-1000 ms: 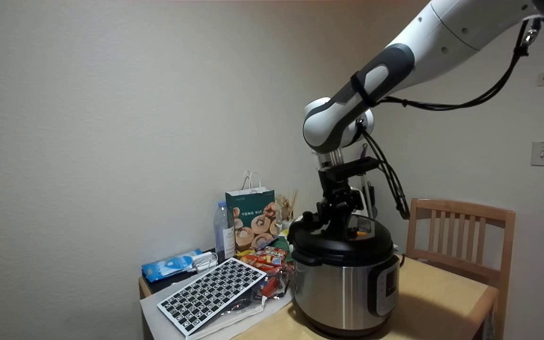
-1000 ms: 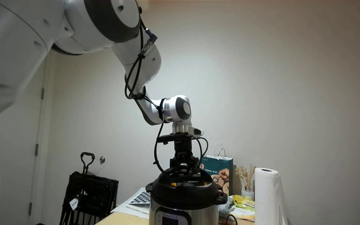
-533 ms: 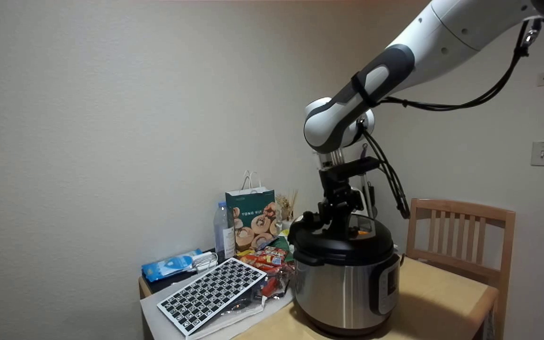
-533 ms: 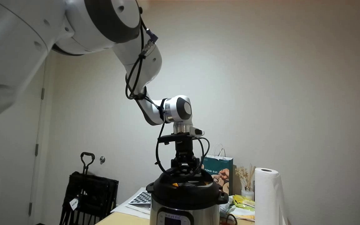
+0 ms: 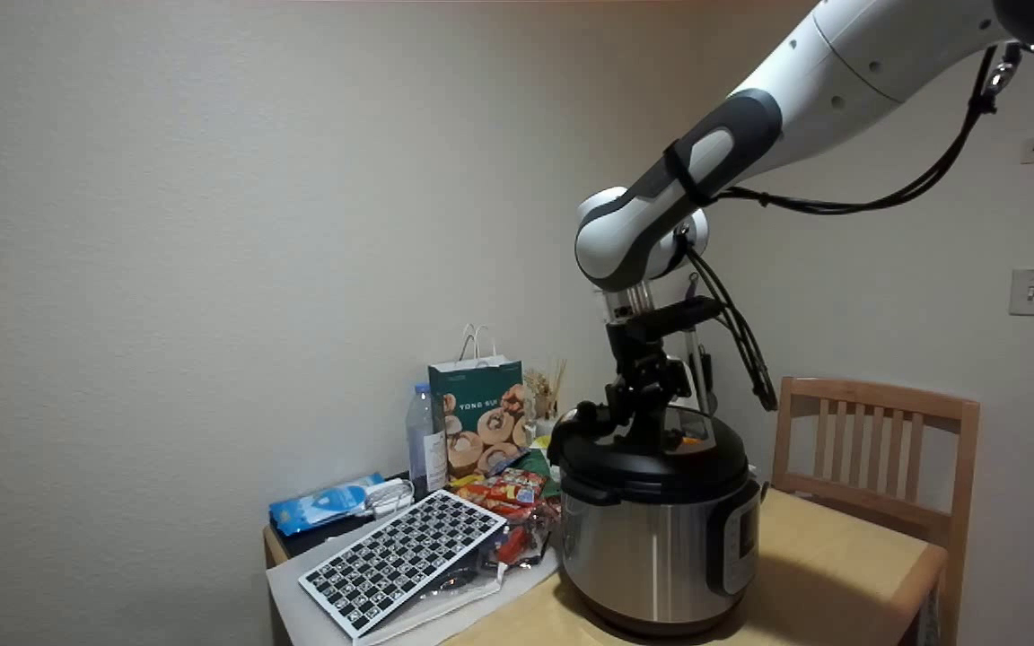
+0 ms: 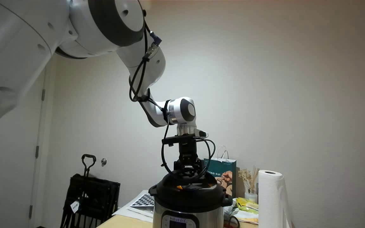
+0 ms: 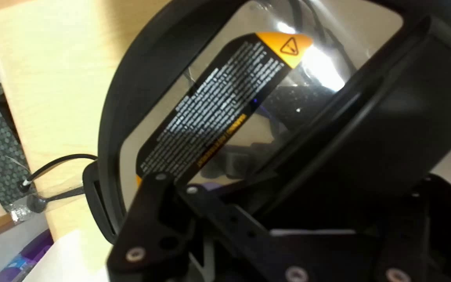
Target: Remove the lid from the cooker
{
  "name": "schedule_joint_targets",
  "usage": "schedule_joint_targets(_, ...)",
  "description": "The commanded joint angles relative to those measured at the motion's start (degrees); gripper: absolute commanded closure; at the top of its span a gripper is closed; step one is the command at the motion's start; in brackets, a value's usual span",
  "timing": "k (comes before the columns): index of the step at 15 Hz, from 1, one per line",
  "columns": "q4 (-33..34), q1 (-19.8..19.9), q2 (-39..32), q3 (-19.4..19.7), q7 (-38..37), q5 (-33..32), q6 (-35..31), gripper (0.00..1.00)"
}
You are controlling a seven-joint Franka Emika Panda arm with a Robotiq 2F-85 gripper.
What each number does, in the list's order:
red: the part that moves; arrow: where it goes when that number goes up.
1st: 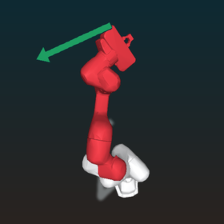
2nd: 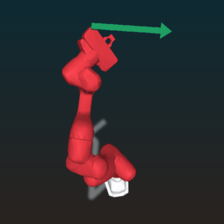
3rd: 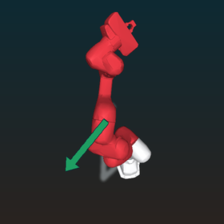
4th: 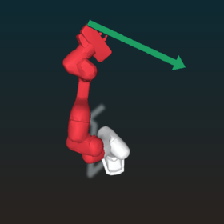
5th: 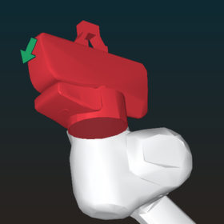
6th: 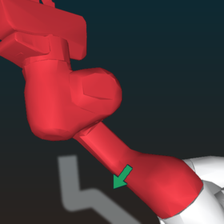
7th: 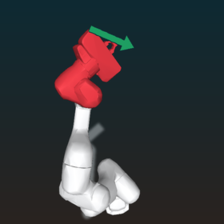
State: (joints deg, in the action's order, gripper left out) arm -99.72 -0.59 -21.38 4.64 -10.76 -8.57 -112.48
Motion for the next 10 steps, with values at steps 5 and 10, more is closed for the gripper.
schedule_joint_targets(5, -1.32, 0.24, 4.02, -0.26, -0.82, 0.79, -0.60, 0.37)
schedule_joint_targets(10, -4.85, -0.63, 10.28, -0.06, -11.21, 1.87, -2.26, 0.04)
